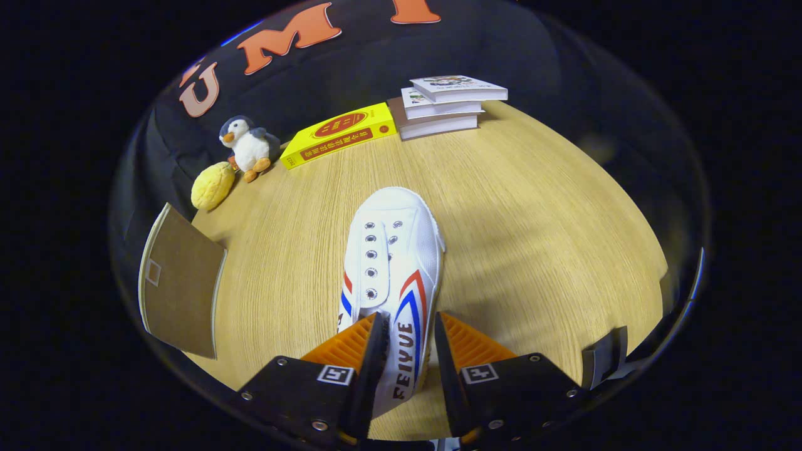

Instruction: Open the storage box then place both shoes into the box .Put the left shoe in first, then the right shoe, with the right side of both shoes facing outward in a uniform manner.

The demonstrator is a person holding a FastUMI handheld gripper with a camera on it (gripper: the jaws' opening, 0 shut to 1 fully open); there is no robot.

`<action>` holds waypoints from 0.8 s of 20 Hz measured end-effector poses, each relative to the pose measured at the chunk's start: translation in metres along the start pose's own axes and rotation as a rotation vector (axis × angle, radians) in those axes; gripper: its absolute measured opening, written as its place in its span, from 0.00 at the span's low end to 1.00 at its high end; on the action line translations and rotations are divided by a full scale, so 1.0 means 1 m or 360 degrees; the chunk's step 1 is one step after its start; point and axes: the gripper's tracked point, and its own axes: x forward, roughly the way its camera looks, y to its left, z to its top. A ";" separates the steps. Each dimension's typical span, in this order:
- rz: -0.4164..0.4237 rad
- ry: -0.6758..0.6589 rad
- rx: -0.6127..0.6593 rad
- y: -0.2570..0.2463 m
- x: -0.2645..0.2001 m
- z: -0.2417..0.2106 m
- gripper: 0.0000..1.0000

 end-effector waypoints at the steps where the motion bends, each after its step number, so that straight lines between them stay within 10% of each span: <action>1: -0.0013 -0.0011 -0.0002 0.000 0.000 0.001 0.38; 5: -0.0051 -0.0068 0.0098 -0.011 -0.003 0.010 0.02; 16: 0.0010 -0.0254 0.0318 0.074 -0.080 0.056 0.00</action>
